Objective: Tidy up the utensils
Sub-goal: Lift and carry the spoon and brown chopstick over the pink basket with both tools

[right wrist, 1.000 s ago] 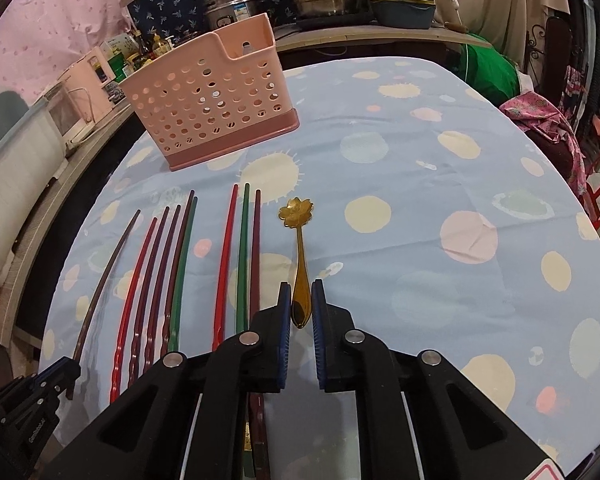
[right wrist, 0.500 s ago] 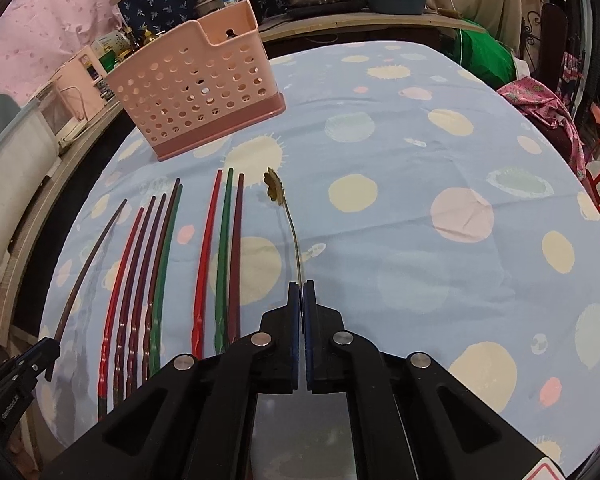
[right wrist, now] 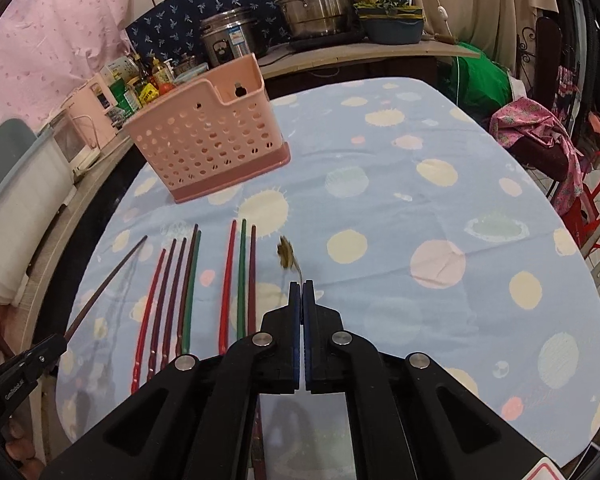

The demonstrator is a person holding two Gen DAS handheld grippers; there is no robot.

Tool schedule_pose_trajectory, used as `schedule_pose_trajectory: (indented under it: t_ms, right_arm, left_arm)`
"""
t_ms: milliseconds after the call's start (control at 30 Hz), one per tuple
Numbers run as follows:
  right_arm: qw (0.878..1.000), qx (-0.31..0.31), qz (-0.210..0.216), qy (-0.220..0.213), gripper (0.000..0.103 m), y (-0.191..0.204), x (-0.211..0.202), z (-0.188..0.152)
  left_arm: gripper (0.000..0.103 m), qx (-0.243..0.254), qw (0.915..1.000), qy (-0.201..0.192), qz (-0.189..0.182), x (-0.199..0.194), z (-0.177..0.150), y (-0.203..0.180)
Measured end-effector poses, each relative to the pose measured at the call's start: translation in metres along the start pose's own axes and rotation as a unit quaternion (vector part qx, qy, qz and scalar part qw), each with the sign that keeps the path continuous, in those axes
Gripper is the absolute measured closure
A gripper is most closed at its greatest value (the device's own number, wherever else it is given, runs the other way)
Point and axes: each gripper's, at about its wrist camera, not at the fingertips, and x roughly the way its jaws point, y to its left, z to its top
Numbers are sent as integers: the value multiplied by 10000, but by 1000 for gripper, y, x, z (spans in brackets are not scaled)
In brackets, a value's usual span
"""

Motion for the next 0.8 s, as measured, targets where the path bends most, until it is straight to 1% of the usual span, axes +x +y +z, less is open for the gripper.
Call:
schedule_pose_trajectory:
  t_ms: [133,267,433,500,667,800]
  right_arm:
    - [9995,-91,31,-310,101,6,-15,28]
    - [9980,-139,97,-603,101,12,-23,60]
    - [9950,-207,182,-961,101,24,-27,102]
    - [9941,-209,210,-1045,101,28,-26,119]
    - [9921,-254,256,-1204,101,39,-19,151]
    - [9924,-300,263,-1162,101,46,-7,169]
  left_arm:
    - [96,-32,9995,-307,-25,-18,32,0]
    - [96,-29,9982,-591,-74,-31,72,-1]
    - [96,73,9943,-1061,-112,-49,125,-13]
    - [96,42,9923,-1224,-186,-55,143,-18]
    - [96,-57,9846,-1720,-316,-78,182,-26]
    - [96,-126,9740,-2237,-343,-100,208,-32]
